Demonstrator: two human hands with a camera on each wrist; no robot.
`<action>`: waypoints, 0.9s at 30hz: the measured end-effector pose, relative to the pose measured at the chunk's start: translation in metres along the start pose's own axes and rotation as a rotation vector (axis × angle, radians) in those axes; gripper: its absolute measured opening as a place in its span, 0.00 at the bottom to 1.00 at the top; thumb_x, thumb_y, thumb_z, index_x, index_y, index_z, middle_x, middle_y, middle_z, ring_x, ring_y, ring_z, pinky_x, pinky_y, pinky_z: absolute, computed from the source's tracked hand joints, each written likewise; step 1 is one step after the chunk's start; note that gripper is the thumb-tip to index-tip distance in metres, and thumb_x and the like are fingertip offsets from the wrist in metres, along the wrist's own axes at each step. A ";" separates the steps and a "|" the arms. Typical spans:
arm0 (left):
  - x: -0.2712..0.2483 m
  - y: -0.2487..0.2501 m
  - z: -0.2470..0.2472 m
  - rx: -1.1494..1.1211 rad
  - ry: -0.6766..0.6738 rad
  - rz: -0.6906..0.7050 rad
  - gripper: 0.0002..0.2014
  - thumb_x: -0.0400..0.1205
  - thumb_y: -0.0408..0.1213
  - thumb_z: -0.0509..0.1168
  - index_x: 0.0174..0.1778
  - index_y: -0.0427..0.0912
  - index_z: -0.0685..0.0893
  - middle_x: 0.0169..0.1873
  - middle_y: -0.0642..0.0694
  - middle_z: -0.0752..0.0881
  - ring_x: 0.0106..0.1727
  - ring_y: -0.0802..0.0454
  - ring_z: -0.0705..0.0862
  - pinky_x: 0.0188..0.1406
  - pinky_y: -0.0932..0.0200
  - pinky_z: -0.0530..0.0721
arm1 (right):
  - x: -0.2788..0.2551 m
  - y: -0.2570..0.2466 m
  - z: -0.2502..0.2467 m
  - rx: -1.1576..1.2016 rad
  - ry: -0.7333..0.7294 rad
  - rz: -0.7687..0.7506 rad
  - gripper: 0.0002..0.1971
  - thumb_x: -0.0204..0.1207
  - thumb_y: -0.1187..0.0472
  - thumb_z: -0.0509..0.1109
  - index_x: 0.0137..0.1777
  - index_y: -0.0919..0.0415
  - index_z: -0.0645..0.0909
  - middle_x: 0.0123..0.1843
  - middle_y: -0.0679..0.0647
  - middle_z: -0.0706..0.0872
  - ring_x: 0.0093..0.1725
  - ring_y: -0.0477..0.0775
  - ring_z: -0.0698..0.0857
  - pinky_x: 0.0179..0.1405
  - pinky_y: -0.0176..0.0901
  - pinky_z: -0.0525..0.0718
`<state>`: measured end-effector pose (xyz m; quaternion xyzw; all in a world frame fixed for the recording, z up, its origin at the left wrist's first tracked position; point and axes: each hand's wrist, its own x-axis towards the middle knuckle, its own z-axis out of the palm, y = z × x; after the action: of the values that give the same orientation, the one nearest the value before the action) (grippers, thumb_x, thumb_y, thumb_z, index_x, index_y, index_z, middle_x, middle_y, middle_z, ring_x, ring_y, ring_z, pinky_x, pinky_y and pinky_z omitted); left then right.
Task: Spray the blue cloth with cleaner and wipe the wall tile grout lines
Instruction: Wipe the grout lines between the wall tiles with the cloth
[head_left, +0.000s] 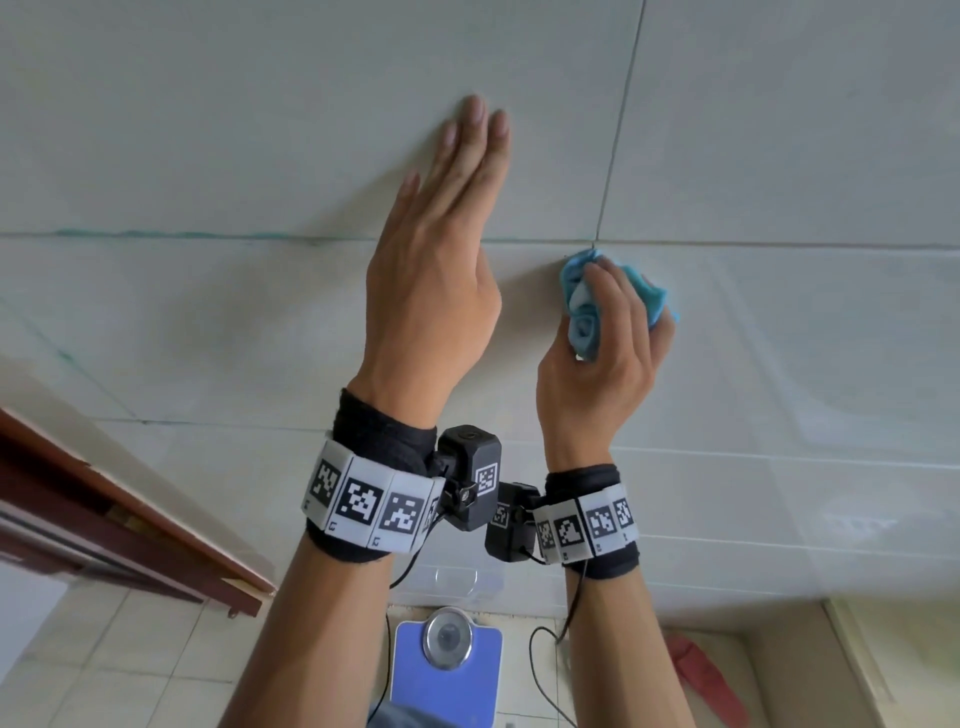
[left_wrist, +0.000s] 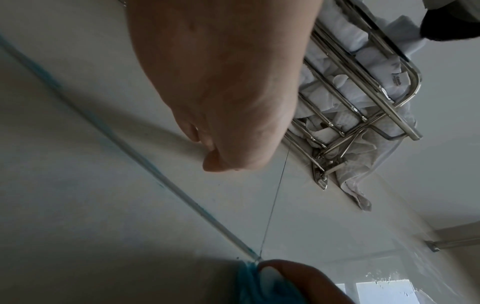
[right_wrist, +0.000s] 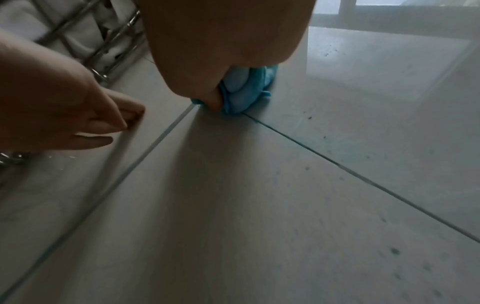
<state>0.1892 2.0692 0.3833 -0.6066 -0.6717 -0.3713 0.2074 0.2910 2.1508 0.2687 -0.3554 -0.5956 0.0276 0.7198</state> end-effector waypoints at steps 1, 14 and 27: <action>-0.002 0.000 0.001 0.001 -0.007 -0.004 0.39 0.82 0.18 0.50 0.92 0.43 0.58 0.92 0.46 0.56 0.92 0.51 0.53 0.91 0.45 0.58 | -0.003 0.004 0.001 -0.004 0.002 -0.021 0.16 0.78 0.80 0.74 0.60 0.65 0.91 0.67 0.52 0.91 0.67 0.58 0.84 0.66 0.59 0.83; -0.004 -0.002 0.001 -0.012 -0.025 -0.014 0.39 0.83 0.18 0.52 0.92 0.45 0.59 0.92 0.48 0.56 0.92 0.53 0.52 0.92 0.48 0.54 | 0.044 -0.013 -0.009 0.051 0.223 -0.012 0.12 0.78 0.73 0.80 0.60 0.68 0.90 0.62 0.57 0.92 0.62 0.53 0.90 0.66 0.55 0.80; -0.003 -0.002 -0.001 0.004 -0.035 -0.013 0.39 0.83 0.18 0.50 0.92 0.45 0.59 0.92 0.48 0.56 0.92 0.53 0.53 0.92 0.47 0.54 | 0.011 -0.011 0.002 0.049 -0.048 -0.050 0.15 0.78 0.78 0.74 0.59 0.65 0.91 0.64 0.51 0.92 0.63 0.65 0.85 0.69 0.51 0.81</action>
<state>0.1875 2.0669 0.3813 -0.6083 -0.6799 -0.3604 0.1945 0.2877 2.1488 0.2836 -0.3218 -0.6205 0.0324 0.7144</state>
